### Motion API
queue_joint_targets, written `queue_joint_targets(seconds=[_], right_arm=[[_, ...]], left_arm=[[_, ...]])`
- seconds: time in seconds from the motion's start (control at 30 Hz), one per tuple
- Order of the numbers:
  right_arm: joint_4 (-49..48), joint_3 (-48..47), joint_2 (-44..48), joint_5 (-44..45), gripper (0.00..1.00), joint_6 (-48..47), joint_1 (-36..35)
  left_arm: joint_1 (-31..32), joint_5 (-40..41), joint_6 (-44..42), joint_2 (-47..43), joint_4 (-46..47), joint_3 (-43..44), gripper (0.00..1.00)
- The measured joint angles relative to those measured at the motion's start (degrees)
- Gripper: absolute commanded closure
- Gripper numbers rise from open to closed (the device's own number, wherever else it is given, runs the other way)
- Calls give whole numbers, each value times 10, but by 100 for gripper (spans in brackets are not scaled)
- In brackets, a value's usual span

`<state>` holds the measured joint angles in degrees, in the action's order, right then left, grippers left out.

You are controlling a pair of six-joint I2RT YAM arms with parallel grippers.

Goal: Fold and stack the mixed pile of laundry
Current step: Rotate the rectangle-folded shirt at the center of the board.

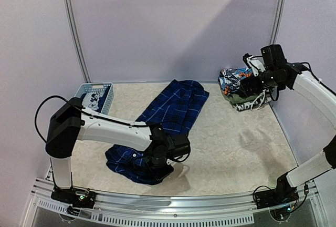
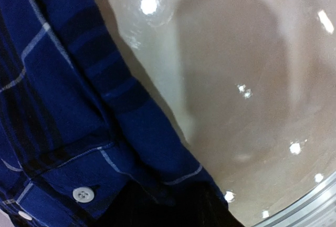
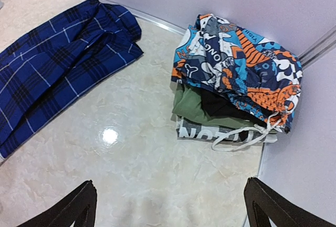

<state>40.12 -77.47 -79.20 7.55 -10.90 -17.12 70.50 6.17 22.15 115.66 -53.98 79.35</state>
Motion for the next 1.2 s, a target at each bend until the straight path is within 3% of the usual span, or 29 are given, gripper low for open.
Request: queue_joint_targets(seconds=[0.13,0.37,0.43,0.6,0.7,0.83,0.97,1.1,1.2], right_arm=[[1,0,-17,-34,13,5,2],[2,0,-72,-94,17,5,7],[-1,0,-88,-106,17,3,8],[6,-26,-162,-144,19,2,10],[16,-42,-202,-165,19,1,12],[32,-43,-214,-203,17,-1,20],[34,-27,-189,-254,17,-22,37],[38,42,-96,-306,16,-80,41],[54,82,-26,-331,11,-133,27]], left_arm=[[0,-24,-2,8,16,11,92],[2,-91,-19,64,64,98,96],[3,-108,-26,95,72,146,92],[9,-141,-37,174,82,276,62],[15,-148,-48,178,83,306,52],[16,-125,-75,111,94,275,46],[-3,-65,-114,-59,130,163,35],[-90,-21,-127,-238,154,57,35],[-143,-9,-132,-296,160,-11,35]])
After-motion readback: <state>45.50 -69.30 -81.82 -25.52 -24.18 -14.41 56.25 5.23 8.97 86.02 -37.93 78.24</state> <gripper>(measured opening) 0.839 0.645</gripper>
